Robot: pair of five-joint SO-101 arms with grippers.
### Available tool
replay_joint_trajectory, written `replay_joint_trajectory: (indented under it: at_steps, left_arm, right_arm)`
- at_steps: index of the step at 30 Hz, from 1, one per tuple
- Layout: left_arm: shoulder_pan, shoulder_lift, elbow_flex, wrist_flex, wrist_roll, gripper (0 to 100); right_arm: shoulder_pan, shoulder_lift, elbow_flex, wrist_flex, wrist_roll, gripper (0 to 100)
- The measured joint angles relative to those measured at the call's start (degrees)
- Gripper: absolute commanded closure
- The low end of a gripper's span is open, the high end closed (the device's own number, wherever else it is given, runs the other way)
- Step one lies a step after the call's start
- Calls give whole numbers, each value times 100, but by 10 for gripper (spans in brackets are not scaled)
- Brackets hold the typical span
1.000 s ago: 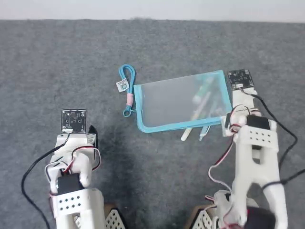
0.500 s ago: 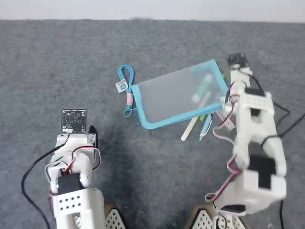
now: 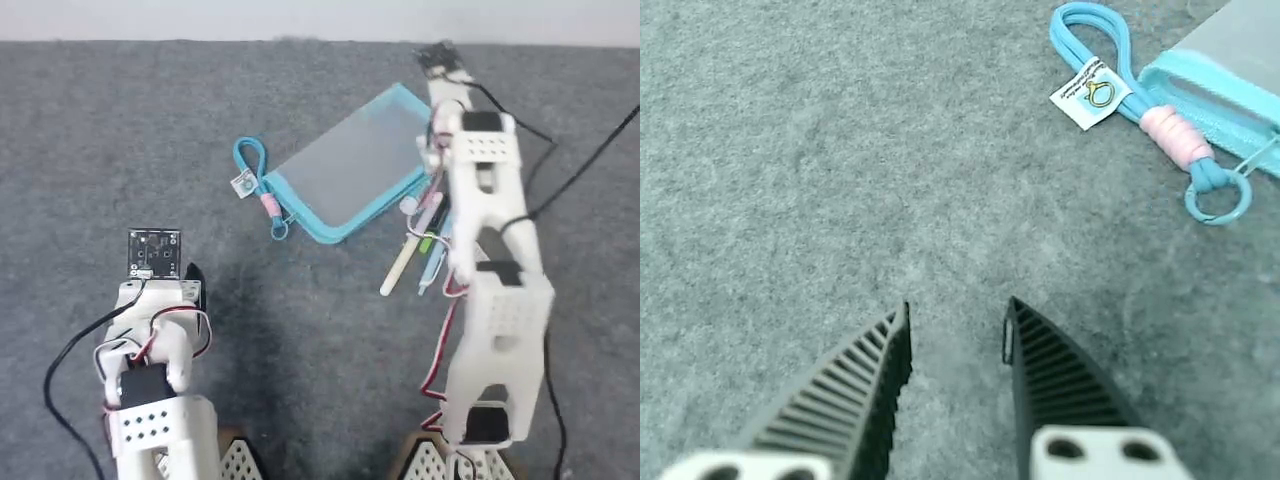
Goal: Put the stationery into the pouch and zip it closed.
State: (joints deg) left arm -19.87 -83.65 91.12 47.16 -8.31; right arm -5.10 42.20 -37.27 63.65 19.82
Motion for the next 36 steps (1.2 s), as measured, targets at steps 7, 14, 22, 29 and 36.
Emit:
replay_joint_trajectory:
  at_steps: [7, 14, 22, 29, 36]
  left_arm:
    - [0, 0, 0, 0, 0, 848]
    - [0, 0, 0, 0, 0, 848]
    - [0, 0, 0, 0, 0, 848]
    - [0, 0, 0, 0, 0, 848]
    - [0, 0, 0, 0, 0, 848]
  right_arm:
    - [-281, 668, -2804, 1714, -598, 923]
    - [-1204, 1213, -4967, 3604, -527, 928]
    - [-2242, 2048, -5618, 3675, 0, 982]
    - [-2796, 1925, -5134, 3675, -202, 957]
    - [-2831, -176, -1512, 3560, -378, 958]
